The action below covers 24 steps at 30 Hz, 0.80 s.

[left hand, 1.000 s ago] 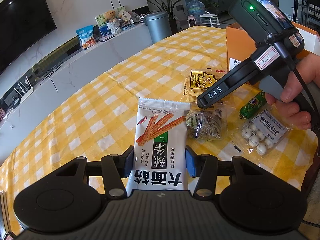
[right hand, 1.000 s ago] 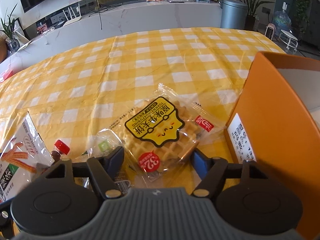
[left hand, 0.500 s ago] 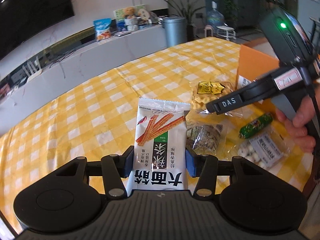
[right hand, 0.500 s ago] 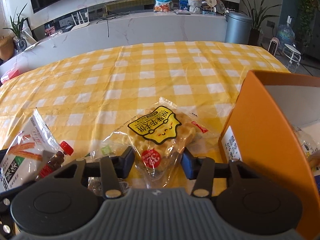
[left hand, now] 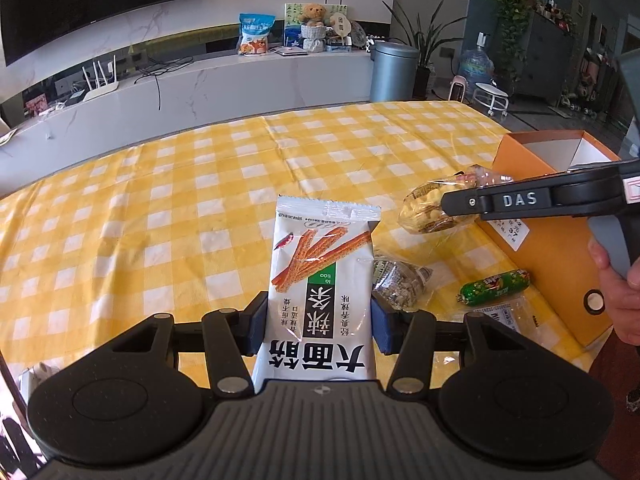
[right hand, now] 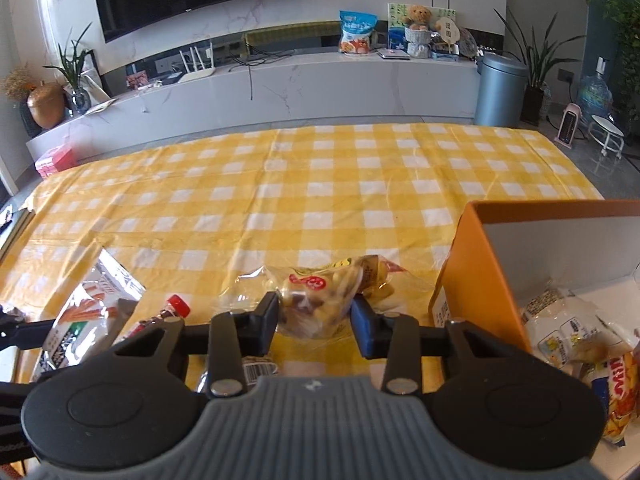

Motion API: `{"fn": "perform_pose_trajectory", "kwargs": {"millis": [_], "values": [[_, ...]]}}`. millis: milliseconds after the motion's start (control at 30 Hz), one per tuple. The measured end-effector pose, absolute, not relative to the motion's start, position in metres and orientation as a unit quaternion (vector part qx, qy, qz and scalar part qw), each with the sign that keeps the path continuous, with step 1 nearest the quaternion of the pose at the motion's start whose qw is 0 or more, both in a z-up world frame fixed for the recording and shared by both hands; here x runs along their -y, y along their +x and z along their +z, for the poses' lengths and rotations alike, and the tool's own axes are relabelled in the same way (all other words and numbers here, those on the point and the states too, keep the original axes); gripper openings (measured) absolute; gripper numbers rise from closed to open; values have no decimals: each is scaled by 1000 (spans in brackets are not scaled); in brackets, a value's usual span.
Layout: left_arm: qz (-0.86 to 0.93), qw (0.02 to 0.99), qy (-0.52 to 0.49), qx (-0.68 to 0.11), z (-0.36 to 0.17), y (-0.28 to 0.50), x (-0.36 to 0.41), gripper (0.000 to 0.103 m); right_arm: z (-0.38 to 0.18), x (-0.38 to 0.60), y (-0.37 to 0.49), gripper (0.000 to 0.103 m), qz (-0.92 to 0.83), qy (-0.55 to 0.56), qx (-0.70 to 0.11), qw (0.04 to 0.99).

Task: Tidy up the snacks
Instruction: 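Close the right tool on the yellow waffle pack while the left holds the stick-snack bag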

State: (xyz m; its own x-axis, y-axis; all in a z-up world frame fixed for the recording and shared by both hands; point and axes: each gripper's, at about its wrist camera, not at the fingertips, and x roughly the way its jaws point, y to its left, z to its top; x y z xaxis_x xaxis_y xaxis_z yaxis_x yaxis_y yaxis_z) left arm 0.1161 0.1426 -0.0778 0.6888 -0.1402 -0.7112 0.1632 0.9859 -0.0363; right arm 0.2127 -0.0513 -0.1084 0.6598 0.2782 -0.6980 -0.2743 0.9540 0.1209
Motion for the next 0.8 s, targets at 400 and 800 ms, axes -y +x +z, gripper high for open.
{"fn": "perform_pose_trajectory", "kwargs": {"millis": [400,800], "values": [[-72,907,-11,-414,-75,98,-127,58,-99,73,159,35,205,10,-410,889],[-70,901,-20,-428,-84,92,-113,58,-126,77,137,74,187,-15,-455,870]]}}
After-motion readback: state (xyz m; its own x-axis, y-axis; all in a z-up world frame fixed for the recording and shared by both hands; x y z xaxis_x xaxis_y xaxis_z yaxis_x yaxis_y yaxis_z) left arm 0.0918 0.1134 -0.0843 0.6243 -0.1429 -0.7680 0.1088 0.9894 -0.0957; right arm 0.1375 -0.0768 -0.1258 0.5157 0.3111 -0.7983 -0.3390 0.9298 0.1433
